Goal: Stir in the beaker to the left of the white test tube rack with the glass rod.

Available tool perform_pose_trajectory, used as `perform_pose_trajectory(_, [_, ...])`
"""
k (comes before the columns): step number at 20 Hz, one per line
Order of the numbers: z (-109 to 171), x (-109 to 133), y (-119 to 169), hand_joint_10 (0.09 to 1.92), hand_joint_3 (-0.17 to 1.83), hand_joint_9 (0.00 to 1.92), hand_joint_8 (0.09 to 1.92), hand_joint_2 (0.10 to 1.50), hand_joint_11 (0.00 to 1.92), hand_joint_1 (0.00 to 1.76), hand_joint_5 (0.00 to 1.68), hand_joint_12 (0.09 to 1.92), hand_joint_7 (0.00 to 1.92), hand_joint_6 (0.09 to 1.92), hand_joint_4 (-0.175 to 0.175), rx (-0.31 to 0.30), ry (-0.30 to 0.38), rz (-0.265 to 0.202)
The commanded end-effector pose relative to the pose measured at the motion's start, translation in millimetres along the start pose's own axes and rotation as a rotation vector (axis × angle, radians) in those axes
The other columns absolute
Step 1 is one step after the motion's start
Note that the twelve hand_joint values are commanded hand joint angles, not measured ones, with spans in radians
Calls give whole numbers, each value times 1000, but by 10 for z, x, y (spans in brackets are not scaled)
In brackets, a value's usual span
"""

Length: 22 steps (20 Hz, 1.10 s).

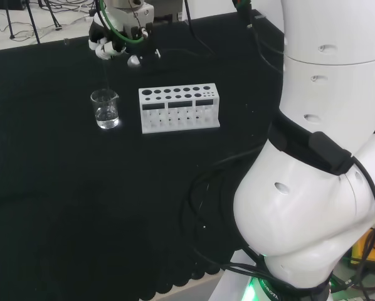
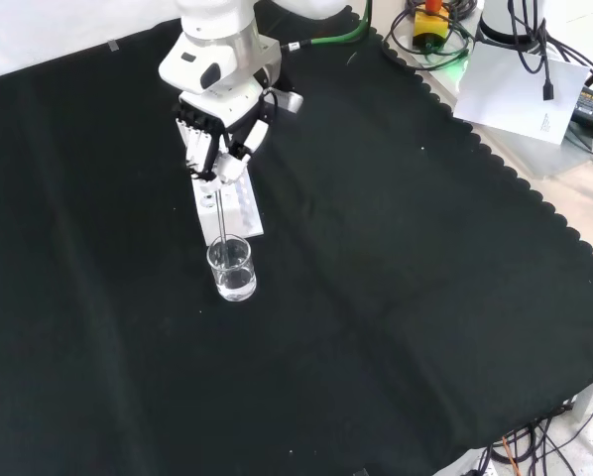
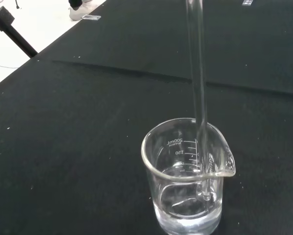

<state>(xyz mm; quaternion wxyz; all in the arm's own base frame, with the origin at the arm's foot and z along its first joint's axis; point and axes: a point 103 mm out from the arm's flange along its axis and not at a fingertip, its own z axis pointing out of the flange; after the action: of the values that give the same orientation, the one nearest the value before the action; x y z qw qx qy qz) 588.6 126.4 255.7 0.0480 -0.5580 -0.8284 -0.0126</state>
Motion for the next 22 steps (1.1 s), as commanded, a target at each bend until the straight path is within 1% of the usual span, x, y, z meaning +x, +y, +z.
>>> perform_pose_trajectory(1, [-3, 170, -89, 963, -11, 1510, 1083, 1080, 1571, 1297, 1039, 849, 1119, 606, -175, 5, -16, -18])
perform_pose_trajectory(6, [-19, 334, -32, 956, -10, 1515, 1081, 1078, 1573, 1297, 1041, 845, 1121, 602, -175, -4, -17, -53])
perform_pose_trajectory(9, [-29, 384, 31, 954, -9, 1516, 1079, 1077, 1574, 1297, 1042, 843, 1122, 601, -175, -8, -19, -63])
perform_pose_trajectory(11, [-25, 353, 91, 953, -8, 1517, 1078, 1077, 1575, 1297, 1042, 842, 1122, 600, -175, -9, -25, -58])
perform_pose_trajectory(14, [-48, 194, 190, 951, -7, 1517, 1078, 1076, 1576, 1297, 1043, 841, 1122, 599, -175, -22, -22, -42])
perform_pose_trajectory(16, [-64, 136, 212, 950, -7, 1517, 1078, 1076, 1576, 1297, 1043, 840, 1123, 599, -175, -26, -22, -35])
perform_pose_trajectory(19, [-84, 36, 211, 949, -6, 1518, 1078, 1075, 1577, 1297, 1044, 839, 1123, 597, -175, -30, -20, -23])
perform_pose_trajectory(22, [-102, -61, 134, 949, -6, 1519, 1077, 1075, 1578, 1297, 1045, 838, 1124, 597, -175, -27, -17, -6])
